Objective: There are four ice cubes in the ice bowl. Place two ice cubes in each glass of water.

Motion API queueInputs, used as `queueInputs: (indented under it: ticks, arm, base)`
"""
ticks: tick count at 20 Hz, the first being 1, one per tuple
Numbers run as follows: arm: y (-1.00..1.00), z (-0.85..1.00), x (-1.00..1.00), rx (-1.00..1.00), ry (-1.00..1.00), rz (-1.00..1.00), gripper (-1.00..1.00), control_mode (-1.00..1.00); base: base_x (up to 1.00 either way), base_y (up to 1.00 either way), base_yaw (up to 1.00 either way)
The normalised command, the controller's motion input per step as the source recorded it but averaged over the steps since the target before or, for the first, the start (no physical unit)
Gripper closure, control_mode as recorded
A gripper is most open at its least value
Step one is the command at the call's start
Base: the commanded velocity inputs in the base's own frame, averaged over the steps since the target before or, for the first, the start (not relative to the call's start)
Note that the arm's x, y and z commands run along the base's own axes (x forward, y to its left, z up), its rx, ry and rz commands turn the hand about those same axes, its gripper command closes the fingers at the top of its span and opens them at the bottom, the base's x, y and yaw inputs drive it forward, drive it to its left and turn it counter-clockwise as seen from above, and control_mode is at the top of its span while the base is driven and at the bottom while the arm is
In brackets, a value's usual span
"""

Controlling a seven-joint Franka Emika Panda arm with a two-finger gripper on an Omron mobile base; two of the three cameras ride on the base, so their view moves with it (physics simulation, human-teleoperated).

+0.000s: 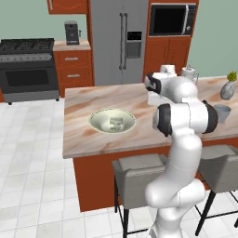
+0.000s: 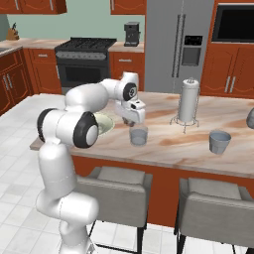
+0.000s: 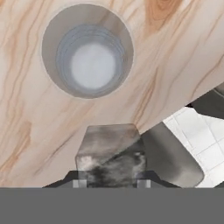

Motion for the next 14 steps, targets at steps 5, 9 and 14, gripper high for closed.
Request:
queueInputs:
  ticks: [5, 9, 14]
  arm:
    - [-0.32, -0.01, 0.24, 0.00, -0.11, -0.13, 1.00, -1.00]
    - [-0.24, -0.02, 0.33, 0.00, -0.12, -0.12, 1.00, -1.00]
    - [-0.06, -0.07, 0.29, 0.02, -0.07, -0.11, 1.00, -1.00]
  base:
    - [0.00, 0.00, 0.00]
    - [0.00, 0.00, 0.00]
    - [0.00, 0.00, 0.00]
